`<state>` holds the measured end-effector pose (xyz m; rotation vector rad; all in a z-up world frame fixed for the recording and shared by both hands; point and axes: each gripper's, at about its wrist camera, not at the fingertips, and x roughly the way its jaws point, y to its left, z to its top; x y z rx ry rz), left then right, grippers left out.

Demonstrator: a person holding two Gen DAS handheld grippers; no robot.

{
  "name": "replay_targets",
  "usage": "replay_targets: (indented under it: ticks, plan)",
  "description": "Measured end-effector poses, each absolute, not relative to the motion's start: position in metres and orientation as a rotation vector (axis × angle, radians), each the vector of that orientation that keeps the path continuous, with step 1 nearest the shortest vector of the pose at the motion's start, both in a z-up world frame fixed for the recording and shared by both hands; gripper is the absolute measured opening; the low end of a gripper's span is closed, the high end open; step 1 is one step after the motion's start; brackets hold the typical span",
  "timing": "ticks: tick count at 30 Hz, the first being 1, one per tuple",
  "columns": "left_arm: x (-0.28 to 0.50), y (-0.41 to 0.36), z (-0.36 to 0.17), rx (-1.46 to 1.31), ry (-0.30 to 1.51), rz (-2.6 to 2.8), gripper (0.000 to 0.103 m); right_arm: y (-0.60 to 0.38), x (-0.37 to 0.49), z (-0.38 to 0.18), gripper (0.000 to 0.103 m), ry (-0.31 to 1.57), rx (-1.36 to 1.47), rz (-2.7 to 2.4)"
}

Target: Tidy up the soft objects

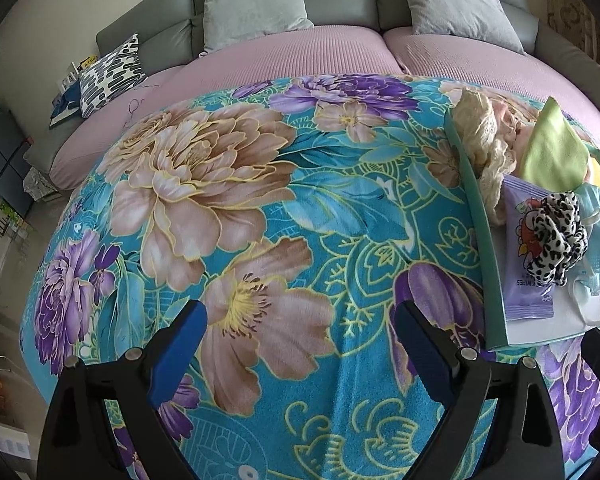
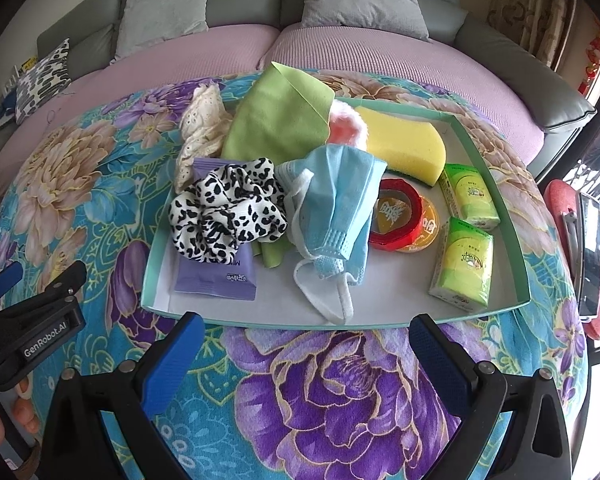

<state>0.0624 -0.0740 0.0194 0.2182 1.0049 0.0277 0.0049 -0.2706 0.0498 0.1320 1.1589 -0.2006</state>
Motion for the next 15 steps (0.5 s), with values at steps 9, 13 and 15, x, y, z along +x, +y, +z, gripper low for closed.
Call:
replay_targets:
  ticks: [9,13,15]
  plan:
    - [0.0654,-0.0759,0.0144,0.229,1.015,0.035,0.095,-0.2708,0.0072,0.0474,0.103,1.156,0.134,-0.195]
    - [0.0673,-0.078,0.0118,0.238,1.019,0.035,0.095,-0.2732,0.0089,0.0446,0.103,1.159,0.145,-0.196]
    - [0.0683,-0.0793,0.0106,0.242,1.021,0.032,0.095,-0.2742,0.0101,0.0424,0.103,1.164,0.147,-0.201]
